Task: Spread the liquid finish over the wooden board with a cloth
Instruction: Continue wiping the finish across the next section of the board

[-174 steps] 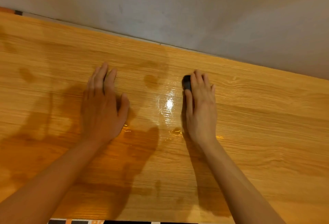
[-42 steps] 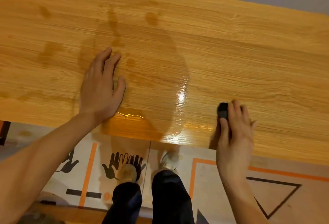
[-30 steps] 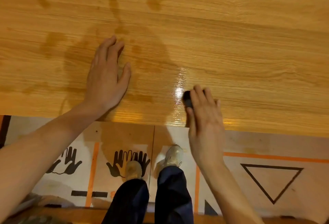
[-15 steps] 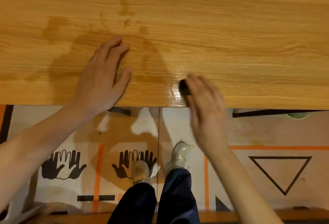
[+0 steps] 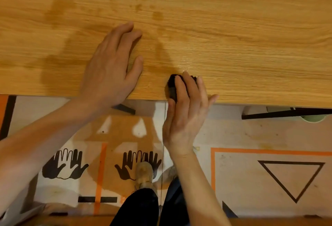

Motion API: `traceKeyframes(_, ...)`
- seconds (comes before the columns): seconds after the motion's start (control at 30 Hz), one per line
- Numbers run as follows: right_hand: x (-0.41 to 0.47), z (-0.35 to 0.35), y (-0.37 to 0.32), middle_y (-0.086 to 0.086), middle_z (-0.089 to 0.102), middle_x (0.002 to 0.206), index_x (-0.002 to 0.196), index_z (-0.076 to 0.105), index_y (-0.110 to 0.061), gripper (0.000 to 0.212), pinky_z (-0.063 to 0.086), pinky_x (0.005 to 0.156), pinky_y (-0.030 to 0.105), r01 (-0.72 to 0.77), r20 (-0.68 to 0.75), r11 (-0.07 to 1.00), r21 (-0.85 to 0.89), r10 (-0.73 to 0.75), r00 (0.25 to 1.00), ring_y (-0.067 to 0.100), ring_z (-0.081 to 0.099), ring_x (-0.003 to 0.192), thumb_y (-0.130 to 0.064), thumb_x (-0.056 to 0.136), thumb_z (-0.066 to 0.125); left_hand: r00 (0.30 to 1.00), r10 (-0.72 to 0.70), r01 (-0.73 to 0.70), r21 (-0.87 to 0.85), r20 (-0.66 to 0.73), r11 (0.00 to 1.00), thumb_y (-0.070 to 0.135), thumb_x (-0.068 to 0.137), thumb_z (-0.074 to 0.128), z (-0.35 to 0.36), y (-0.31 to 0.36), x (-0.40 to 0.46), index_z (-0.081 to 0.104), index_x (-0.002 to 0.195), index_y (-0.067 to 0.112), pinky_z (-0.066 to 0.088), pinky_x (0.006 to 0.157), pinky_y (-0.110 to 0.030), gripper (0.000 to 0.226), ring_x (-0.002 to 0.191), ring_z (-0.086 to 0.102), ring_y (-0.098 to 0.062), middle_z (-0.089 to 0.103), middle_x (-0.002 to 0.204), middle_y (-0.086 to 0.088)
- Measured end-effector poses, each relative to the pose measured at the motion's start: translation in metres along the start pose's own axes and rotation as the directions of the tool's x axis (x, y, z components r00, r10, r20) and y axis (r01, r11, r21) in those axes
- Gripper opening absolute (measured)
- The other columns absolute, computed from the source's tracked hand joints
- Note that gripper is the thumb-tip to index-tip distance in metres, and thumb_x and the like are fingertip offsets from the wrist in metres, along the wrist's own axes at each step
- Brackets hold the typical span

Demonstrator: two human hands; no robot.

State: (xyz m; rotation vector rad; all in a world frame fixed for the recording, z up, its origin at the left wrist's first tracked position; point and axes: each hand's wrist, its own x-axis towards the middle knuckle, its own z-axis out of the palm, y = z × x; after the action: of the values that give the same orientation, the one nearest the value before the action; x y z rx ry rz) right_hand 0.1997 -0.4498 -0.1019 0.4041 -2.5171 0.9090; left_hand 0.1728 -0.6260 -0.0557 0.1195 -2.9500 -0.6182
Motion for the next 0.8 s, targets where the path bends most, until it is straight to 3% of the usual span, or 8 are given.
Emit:
traceKeyframes(0.1, 0.002, -0.030, 0.052, 0.008, 0.045, 0.139, 0.134, 0.042, -0.009, 0.040, -0.002, 0.120, 0.044, 0.040, -0.072, 0.995, -0.096, -0.047, 0.996, 0.029, 0.035, 0.137, -0.029, 0.105, 0.023, 1.000, 0.007, -0.007, -0.004, -0.001, 1.000, 0.036, 0.106, 0.037, 0.001, 0.002, -0.004, 0.040, 0.151, 0.011, 0.031, 0.117, -0.041, 0.051, 0.148, 0.034, -0.028, 0.034, 0.161, -0.009)
traceKeyframes(0.2, 0.008, -0.031, 0.057, 0.016, 0.050, 0.137, 0.131, 0.046, -0.002, 0.046, -0.001, 0.120, 0.046, -0.183, -0.225, 0.980, -0.080, 0.162, 0.961, 0.033, 0.035, 0.137, -0.030, 0.104, 0.021, 1.000, 0.011, -0.011, -0.001, -0.003, 1.000, 0.036, 0.107, 0.037, 0.001, 0.002, -0.005, 0.040, 0.151, 0.010, 0.029, 0.118, -0.042, 0.051, 0.148, 0.033, -0.029, 0.033, 0.161, -0.010)
traceKeyframes(0.27, 0.011, -0.016, 0.025, 0.017, 0.053, 0.133, 0.127, 0.051, -0.003, 0.042, 0.001, 0.120, 0.049, -0.259, -0.193, 0.965, -0.042, 0.247, 0.950, 0.035, 0.037, 0.135, -0.027, 0.102, 0.027, 1.000, 0.013, -0.013, 0.011, -0.002, 1.000, 0.036, 0.107, 0.036, 0.000, 0.001, -0.003, 0.040, 0.151, 0.010, 0.029, 0.119, -0.042, 0.051, 0.149, 0.032, -0.029, 0.033, 0.162, -0.009)
traceKeyframes(0.37, 0.003, 0.007, -0.022, 0.016, 0.057, 0.126, 0.120, 0.057, -0.003, 0.034, 0.010, 0.118, 0.053, -0.129, 0.029, 0.992, -0.014, 0.129, 0.991, 0.033, 0.043, 0.126, -0.018, 0.097, 0.037, 1.000, 0.028, -0.028, 0.024, -0.007, 0.999, 0.036, 0.107, 0.035, -0.001, 0.000, -0.002, 0.040, 0.150, 0.008, 0.030, 0.119, -0.041, 0.052, 0.149, 0.033, -0.028, 0.033, 0.161, -0.010)
traceKeyframes(0.43, -0.002, 0.008, -0.023, 0.015, 0.056, 0.131, 0.129, 0.048, -0.006, 0.031, 0.005, 0.121, 0.044, 0.095, 0.056, 0.995, -0.041, -0.093, 0.994, 0.031, 0.041, 0.130, -0.019, 0.101, 0.043, 0.999, 0.038, -0.038, 0.024, -0.015, 0.999, 0.036, 0.107, 0.036, -0.001, -0.001, -0.001, 0.041, 0.150, 0.008, 0.030, 0.118, -0.039, 0.052, 0.148, 0.033, -0.028, 0.034, 0.160, -0.011)
traceKeyframes(0.5, 0.006, -0.009, 0.006, 0.014, 0.058, 0.131, 0.130, 0.044, -0.010, 0.034, -0.002, 0.118, 0.037, 0.197, 0.123, 0.977, -0.085, -0.186, 0.975, 0.031, 0.043, 0.128, -0.021, 0.098, 0.051, 0.999, 0.034, -0.034, 0.008, -0.006, 0.999, 0.036, 0.107, 0.037, -0.001, -0.002, 0.000, 0.041, 0.150, 0.008, 0.028, 0.119, -0.037, 0.052, 0.149, 0.032, -0.027, 0.033, 0.161, -0.010)
traceKeyframes(0.63, 0.011, -0.048, 0.062, 0.018, 0.050, 0.138, 0.135, 0.040, -0.007, 0.039, -0.003, 0.119, 0.043, 0.036, 0.027, 0.983, -0.180, -0.032, 0.999, 0.031, 0.037, 0.135, -0.027, 0.103, 0.034, 0.996, 0.071, -0.066, -0.089, 0.046, 0.994, 0.031, 0.109, 0.039, -0.010, -0.013, -0.003, 0.041, 0.151, 0.010, 0.021, 0.118, -0.022, 0.048, 0.149, 0.030, -0.022, 0.032, 0.161, -0.008)
traceKeyframes(0.8, -0.003, -0.009, 0.017, 0.014, 0.041, 0.142, 0.136, 0.035, -0.005, 0.040, -0.004, 0.120, 0.044, 0.004, -0.035, 0.989, -0.147, -0.009, 0.999, 0.035, 0.032, 0.137, -0.016, 0.099, 0.043, 1.000, 0.007, -0.006, -0.031, 0.014, 1.000, 0.028, 0.110, 0.039, -0.036, -0.053, -0.018, 0.041, 0.151, 0.012, 0.025, 0.118, -0.029, 0.045, 0.148, 0.033, -0.024, 0.035, 0.159, -0.009)
